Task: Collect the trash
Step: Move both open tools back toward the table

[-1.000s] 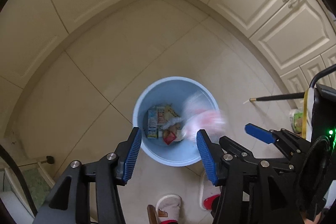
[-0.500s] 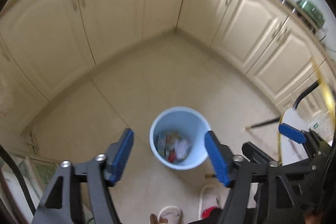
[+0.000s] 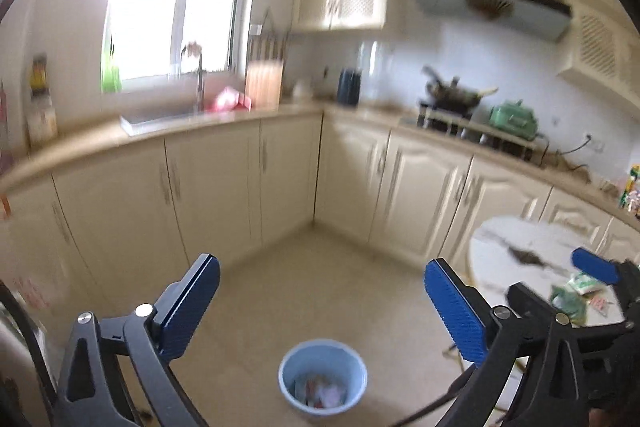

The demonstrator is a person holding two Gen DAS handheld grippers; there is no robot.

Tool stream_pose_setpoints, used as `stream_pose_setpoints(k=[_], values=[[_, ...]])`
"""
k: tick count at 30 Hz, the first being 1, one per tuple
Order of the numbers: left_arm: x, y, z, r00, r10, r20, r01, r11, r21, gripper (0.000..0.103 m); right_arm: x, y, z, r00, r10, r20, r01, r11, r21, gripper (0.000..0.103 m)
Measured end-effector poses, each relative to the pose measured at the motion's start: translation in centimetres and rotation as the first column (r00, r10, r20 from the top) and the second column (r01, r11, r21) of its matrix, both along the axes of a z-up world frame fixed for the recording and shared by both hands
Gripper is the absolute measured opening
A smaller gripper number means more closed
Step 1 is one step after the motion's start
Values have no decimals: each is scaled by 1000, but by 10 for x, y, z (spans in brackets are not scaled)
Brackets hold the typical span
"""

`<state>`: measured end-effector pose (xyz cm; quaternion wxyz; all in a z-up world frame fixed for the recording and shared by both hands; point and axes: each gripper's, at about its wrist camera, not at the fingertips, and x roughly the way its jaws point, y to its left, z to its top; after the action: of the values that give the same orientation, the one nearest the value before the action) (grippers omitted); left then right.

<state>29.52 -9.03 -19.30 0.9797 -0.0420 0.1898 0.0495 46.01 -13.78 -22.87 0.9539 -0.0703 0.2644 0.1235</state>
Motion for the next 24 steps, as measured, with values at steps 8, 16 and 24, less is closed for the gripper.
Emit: stream_pose_setpoints(k=[8, 16, 24], values=[[-80, -97, 6, 984, -61, 168, 49, 996, 71, 102, -75, -49, 78, 971, -102, 218, 93, 994, 49, 103], [-173, -97, -50, 954, -122, 272, 102, 991, 87, 102, -137, -90, 109, 926, -189, 328, 169, 982, 90, 103], [-198, -84, -73, 922, -220, 317, 199, 975, 98, 102, -177, -130, 120, 880, -283, 381, 260, 959, 111, 103]])
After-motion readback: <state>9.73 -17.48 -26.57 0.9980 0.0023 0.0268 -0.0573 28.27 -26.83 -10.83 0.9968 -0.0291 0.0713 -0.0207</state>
